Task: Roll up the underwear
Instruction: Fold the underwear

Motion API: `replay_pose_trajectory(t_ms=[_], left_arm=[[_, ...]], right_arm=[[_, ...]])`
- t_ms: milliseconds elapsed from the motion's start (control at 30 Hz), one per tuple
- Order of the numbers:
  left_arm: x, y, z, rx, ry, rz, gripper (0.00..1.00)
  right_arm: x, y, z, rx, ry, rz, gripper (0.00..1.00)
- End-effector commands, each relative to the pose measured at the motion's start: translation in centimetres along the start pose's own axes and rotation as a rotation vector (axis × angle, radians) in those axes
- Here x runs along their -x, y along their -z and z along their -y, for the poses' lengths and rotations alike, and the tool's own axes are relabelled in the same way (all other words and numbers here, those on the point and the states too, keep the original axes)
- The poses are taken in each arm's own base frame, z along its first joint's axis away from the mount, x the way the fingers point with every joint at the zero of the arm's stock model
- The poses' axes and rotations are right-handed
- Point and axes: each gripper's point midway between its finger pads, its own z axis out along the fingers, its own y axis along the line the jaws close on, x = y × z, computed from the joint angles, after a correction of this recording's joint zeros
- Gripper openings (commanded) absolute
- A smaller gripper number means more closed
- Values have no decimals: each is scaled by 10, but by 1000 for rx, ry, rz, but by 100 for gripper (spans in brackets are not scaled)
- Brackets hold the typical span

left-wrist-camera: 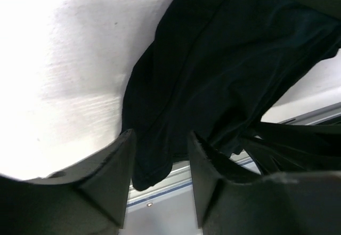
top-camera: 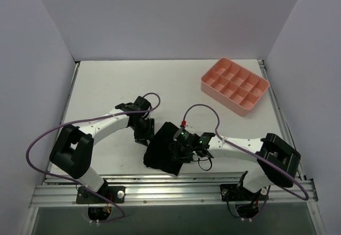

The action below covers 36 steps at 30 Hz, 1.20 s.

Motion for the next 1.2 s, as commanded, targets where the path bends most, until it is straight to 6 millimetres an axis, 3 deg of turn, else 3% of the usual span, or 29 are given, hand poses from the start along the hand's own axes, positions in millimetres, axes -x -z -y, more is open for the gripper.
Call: replay_pose_trajectory(t_ms=[0,133,200,233,300,367,667,933,967,1067,1100,1167], left_arm=[[4,-8,7,-57,-35,-3,48],[2,-15,1,-46,-33,-21,34],[0,-18,-2,-42,-26,-31,26],[-1,-19,-1,-49,-28,-34,18],[-2,-21,-2,-54,-23,-42,10],[-2,-23,-3,-55,-23,-45,3],[-5,-25,-17,-14,31,-26,2],[0,-18,-36,47,118,14,2],[0,-17,-39,55,128,15,2],[3,-14,-42,71,150,27,2],[5,-13,-41,67,154,32,2],[6,-12,-40,66,162,36,2]], right_arm=[[11,-10,-2,-36,-52,63,25],[8,-13,7,-88,-32,59,22],[6,-13,11,-98,-26,58,17],[4,-13,15,-110,-24,51,14],[9,-12,20,-135,-19,79,3],[9,-10,25,-157,1,78,0],[25,-5,34,-197,180,113,0],[69,-38,50,-294,287,78,0],[81,-38,39,-277,303,99,0],[101,-42,39,-303,367,85,2],[113,-41,28,-295,376,99,3],[114,-34,22,-288,382,82,7]])
